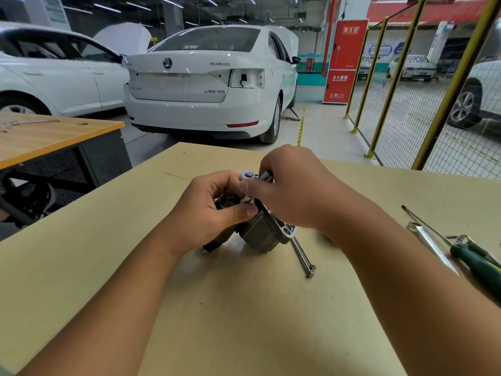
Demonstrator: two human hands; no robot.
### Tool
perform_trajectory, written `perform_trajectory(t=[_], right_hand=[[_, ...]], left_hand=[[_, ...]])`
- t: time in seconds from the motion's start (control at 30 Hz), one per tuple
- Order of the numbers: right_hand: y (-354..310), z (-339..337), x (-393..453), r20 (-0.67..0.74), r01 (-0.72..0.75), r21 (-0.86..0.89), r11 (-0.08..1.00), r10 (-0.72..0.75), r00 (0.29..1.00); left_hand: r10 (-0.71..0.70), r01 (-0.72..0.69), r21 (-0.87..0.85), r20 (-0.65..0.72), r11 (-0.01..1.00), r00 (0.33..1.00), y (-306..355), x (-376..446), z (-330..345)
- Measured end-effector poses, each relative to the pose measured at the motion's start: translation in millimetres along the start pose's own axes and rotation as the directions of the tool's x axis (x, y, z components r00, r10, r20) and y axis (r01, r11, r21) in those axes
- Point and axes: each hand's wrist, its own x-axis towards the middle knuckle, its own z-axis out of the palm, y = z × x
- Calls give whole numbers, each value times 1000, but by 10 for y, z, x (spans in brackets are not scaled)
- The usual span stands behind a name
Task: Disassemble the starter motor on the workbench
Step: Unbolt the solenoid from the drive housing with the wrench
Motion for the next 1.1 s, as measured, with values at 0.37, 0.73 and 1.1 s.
perform_trajectory(t=[0.37,0.73,1.1], right_hand=[[27,-13,-14,-29,47,24,999,-46,999],[27,-8,-5,32,55,2,998,-55,998],[73,-1,7,-110,68,25,997,-65,992]], left_hand=[[39,-39,4,29,999,999,39,-1,-43],[-3,2,21,41,1000,999,-5,-9,-83],[15,-17,40,52,999,999,37,-13,-84]])
